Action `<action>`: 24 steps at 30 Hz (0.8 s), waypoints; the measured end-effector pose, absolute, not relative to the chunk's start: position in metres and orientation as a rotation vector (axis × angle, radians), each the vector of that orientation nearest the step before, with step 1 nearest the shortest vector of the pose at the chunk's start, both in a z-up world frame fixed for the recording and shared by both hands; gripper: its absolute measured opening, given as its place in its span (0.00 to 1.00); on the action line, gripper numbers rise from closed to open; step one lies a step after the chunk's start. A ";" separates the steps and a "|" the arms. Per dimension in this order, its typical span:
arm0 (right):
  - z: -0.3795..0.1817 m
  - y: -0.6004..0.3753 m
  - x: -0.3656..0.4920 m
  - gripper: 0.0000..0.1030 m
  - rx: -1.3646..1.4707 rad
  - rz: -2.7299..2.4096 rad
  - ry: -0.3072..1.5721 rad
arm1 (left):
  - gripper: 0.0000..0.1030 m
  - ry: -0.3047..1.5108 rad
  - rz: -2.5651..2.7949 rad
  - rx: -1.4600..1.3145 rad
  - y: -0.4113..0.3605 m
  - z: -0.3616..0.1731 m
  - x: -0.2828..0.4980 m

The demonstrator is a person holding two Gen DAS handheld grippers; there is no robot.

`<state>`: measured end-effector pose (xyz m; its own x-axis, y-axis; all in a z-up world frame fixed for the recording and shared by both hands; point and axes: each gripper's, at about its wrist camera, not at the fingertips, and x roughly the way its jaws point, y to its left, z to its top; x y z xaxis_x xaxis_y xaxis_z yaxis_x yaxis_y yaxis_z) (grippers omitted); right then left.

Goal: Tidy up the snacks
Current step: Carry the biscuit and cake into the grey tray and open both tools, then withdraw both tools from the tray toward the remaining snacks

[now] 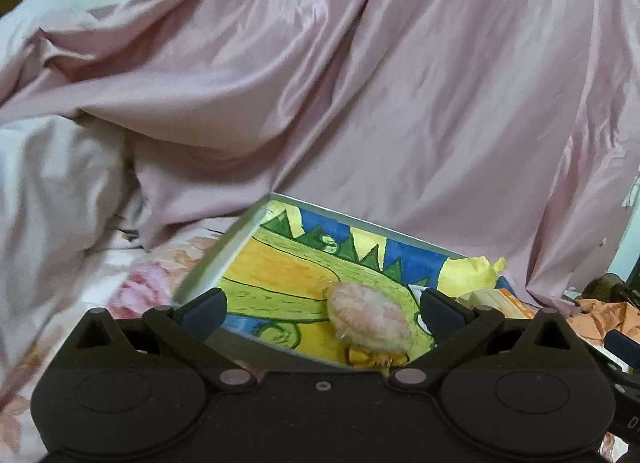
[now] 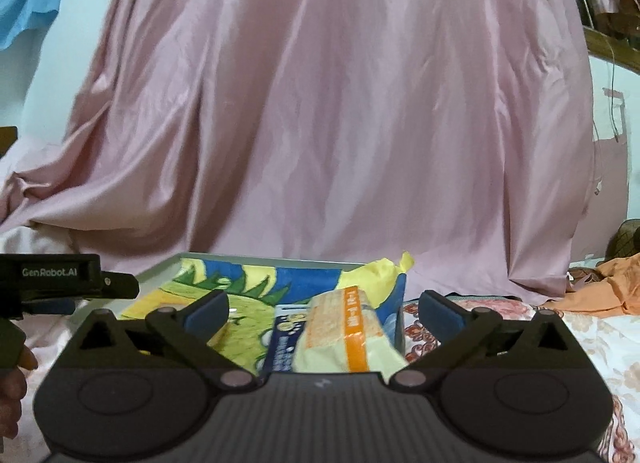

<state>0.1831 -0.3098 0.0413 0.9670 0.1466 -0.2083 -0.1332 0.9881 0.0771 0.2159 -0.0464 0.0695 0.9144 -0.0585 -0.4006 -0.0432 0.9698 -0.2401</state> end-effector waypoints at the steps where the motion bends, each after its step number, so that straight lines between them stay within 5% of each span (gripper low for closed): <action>1: 0.042 -0.308 0.177 1.00 0.063 0.146 0.215 | 0.99 0.412 -0.005 -0.244 -0.044 0.070 0.208; 24: 0.007 -0.255 0.046 1.00 -0.012 0.279 0.304 | 0.99 0.501 0.019 -0.151 0.002 0.029 0.060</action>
